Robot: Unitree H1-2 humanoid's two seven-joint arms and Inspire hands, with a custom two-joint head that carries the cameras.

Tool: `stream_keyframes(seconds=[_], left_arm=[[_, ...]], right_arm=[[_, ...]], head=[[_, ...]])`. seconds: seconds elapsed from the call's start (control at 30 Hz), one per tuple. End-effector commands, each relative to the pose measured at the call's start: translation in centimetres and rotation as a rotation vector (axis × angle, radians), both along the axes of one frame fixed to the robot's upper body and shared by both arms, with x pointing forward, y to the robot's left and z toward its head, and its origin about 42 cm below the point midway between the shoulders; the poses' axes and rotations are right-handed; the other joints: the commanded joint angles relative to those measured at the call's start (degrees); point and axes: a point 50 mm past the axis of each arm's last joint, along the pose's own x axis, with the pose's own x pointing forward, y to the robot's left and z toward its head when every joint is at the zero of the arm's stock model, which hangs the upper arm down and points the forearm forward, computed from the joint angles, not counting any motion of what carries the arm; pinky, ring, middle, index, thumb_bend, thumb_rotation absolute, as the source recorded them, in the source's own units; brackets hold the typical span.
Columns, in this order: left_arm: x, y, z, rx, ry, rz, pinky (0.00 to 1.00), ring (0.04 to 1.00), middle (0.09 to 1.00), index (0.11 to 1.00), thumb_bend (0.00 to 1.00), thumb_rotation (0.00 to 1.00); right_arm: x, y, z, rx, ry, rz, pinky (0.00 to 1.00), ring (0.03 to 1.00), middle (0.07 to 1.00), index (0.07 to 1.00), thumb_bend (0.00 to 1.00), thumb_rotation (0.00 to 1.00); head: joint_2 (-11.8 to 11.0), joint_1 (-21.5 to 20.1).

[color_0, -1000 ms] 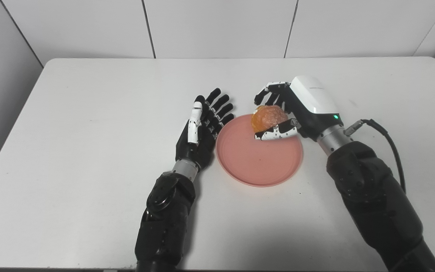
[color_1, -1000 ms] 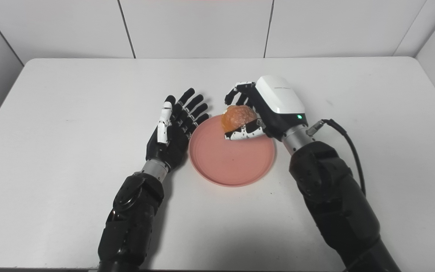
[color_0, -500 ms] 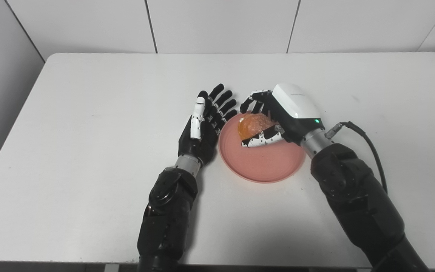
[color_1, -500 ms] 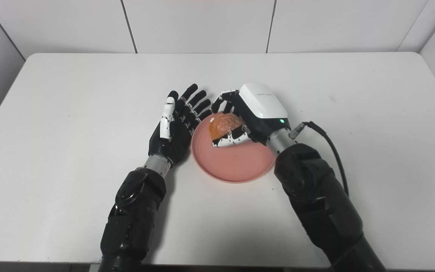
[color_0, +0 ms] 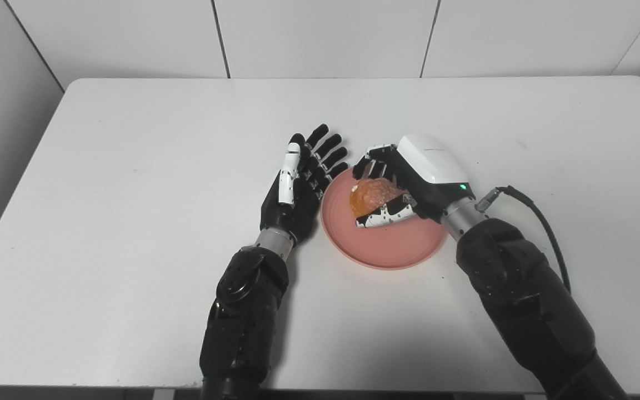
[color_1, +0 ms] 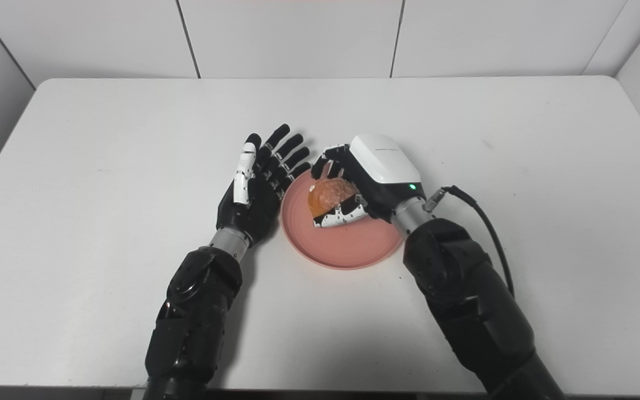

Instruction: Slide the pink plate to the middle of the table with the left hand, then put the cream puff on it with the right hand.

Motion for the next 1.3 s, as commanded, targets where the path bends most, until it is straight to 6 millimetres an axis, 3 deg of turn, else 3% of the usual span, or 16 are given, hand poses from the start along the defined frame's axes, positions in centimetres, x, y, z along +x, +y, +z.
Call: stream_keyframes(seconds=[0.0,0.27,0.5,0.57,0.8,0.97,1.07,1.13,1.17,1.2,1.27], left_arm=[[-1.0,0.7,-2.4,0.037,0.123,0.002,0.89,0.887,0.894,0.89,0.4,1.0],[-1.0,1.0,-2.5,0.043,0.123,0.003,0.89,0.891,0.896,0.891,0.4,1.0],[-1.0,1.1,-2.4,0.046,0.124,0.006,0.89,0.889,0.892,0.886,0.4,1.0],[-1.0,1.2,-2.4,0.047,0.123,0.007,0.88,0.887,0.89,0.885,0.4,1.0],[-1.0,1.2,-2.5,0.052,0.118,0.008,0.88,0.882,0.886,0.88,0.41,1.0],[-0.9,1.2,-2.5,0.052,0.121,0.012,0.88,0.879,0.882,0.877,0.41,1.0],[-0.9,1.3,-2.5,0.05,0.123,0.014,0.88,0.878,0.88,0.87,0.41,1.0],[-0.8,1.3,-2.5,0.051,0.124,0.014,0.88,0.878,0.88,0.87,0.41,1.0],[-0.8,1.3,-2.5,0.052,0.123,0.014,0.88,0.878,0.88,0.87,0.41,1.0],[-0.8,1.3,-2.5,0.053,0.123,0.014,0.87,0.877,0.88,0.87,0.41,1.0],[-0.8,1.3,-2.5,0.054,0.124,0.013,0.87,0.879,0.88,0.87,0.41,1.0]], right_arm=[[0.1,-0.1,1.2,-0.001,-0.056,0.006,0.33,0.416,0.446,0.529,0.52,0.0],[0.2,0.0,0.3,-0.015,-0.056,0.011,0.33,0.43,0.448,0.526,0.52,0.0],[0.2,0.2,-0.6,-0.027,-0.045,0.012,0.29,0.366,0.419,0.538,0.52,0.0],[0.2,0.3,-1.0,-0.031,-0.042,0.012,0.26,0.332,0.468,0.495,0.53,0.0],[0.2,0.3,-1.8,-0.041,-0.052,0.014,0.23,0.302,0.477,0.486,0.53,0.0],[0.3,0.3,-2.0,-0.054,-0.047,0.003,0.25,0.322,0.478,0.487,0.53,0.0],[0.2,0.3,-1.6,-0.048,-0.032,-0.005,0.35,0.442,0.467,0.519,0.53,0.0],[0.2,0.3,-1.5,-0.048,-0.026,-0.008,0.43,0.518,0.571,0.496,0.52,0.12],[0.1,0.4,-1.3,-0.052,-0.024,-0.005,0.45,0.543,0.597,0.526,0.58,0.16],[0.1,0.4,-1.2,-0.055,-0.023,-0.004,0.51,0.593,0.644,0.612,0.75,0.23],[0.0,0.5,-0.9,-0.075,-0.019,0.005,0.53,0.623,0.673,0.663,0.83,0.3]], head=[[0.09,-0.06],[0.07,-1.11],[0.08,-1.7],[0.16,-1.91],[0.15,-2.2],[0.02,-2.39],[-0.02,-2.53],[-0.02,-2.6],[-0.02,-2.63],[-0.02,-2.63],[-0.04,-2.86]])
